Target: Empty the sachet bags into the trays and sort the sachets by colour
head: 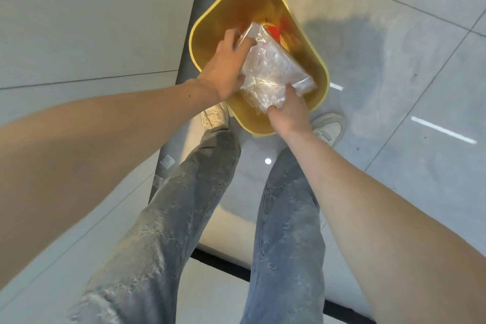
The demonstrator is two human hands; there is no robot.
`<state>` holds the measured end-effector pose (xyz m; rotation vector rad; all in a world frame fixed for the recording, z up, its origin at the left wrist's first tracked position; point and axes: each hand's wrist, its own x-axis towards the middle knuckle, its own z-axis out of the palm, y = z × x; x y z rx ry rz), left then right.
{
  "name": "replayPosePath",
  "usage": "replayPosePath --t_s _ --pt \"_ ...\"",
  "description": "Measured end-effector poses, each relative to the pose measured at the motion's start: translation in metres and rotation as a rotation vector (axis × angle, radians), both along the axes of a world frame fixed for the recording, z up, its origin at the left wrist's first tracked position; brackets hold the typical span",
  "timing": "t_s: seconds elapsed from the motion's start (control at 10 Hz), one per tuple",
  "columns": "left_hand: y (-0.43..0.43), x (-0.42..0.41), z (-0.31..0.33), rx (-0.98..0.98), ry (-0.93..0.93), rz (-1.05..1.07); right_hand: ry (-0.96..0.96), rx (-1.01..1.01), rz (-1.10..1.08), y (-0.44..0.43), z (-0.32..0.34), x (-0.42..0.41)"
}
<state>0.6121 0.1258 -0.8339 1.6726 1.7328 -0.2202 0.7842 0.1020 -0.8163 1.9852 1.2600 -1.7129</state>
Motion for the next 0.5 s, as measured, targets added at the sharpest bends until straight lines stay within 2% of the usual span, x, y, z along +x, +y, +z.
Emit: replayPosePath --t_s 0.2,0.4,0.5 --pt "0.005 -0.005 -0.006 0.004 0.011 -0.056 0.008 -0.006 0.015 0.004 -0.003 -0.003" --pt "0.005 -0.003 0.012 0.020 -0.001 -0.063 -0.043 0.080 -0.008 0.009 0.012 -0.002" --pt "-0.001 -0.006 0.019 0.040 -0.030 -0.064 -0.009 0.121 0.010 0.010 0.017 -0.002"
